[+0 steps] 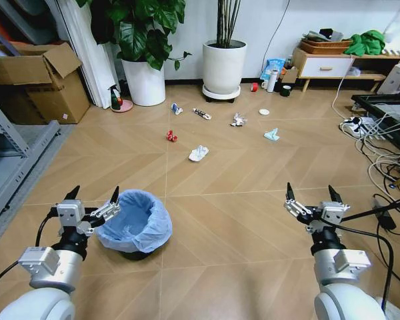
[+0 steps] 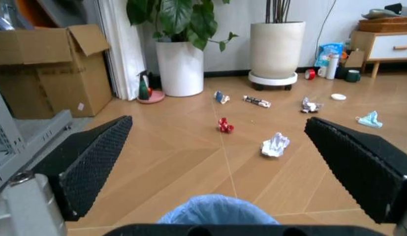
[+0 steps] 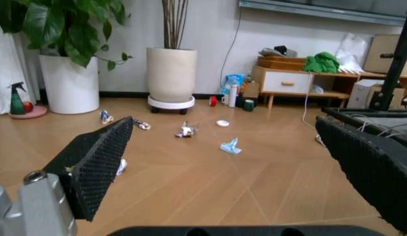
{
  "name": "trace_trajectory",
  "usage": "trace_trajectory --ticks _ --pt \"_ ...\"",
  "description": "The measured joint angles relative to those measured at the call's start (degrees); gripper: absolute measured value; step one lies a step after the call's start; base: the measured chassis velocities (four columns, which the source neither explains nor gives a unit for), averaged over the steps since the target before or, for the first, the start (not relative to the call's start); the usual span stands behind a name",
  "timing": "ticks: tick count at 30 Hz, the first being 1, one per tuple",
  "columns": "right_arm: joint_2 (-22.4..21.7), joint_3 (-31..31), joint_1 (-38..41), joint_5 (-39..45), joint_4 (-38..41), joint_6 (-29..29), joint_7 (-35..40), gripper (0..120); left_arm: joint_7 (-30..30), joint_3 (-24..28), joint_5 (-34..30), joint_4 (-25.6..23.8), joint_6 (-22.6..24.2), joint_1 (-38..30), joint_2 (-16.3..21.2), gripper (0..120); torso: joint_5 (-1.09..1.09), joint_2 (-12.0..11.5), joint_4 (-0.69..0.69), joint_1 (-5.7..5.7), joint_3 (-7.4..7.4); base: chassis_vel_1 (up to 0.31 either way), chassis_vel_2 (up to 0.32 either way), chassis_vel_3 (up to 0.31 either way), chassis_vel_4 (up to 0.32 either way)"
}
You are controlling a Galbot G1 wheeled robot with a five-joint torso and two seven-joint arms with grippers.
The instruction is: Pick up the trash bin and place the garbage on the floor into it.
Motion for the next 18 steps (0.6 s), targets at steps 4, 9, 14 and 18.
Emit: trace_trajectory --ticks 4,9,14,18 --pt "0.0 0.0 0.1 0.0 0.0 0.0 0.0 100 -0.1 -0.2 -0.3 0.1 0.1 -0.3 0.8 100 0.00 0.0 0.00 0.00 0.00 0.000 0.000 0.000 0.000" --pt "-0.1 0.4 0.1 0.0 0.0 0.0 0.0 100 -0.3 -0.3 -1.2 0.3 0.2 -0.8 1.6 100 0.00 0.0 0.00 0.00 0.00 0.000 0.000 0.000 0.000" --pt "-0.1 0.6 -0.3 0.1 0.4 0.0 0.0 100 -0.6 -0.1 -2.0 0.7 0.4 -1.3 2.2 100 0.00 0.0 0.00 0.00 0.00 0.000 0.000 0.000 0.000" --pt "0.5 0.6 -0.6 0.0 0.5 0.1 0.0 100 -0.8 0.1 -2.5 1.4 1.2 -1.6 2.6 100 0.00 0.0 0.00 0.00 0.00 0.000 0.000 0.000 0.000"
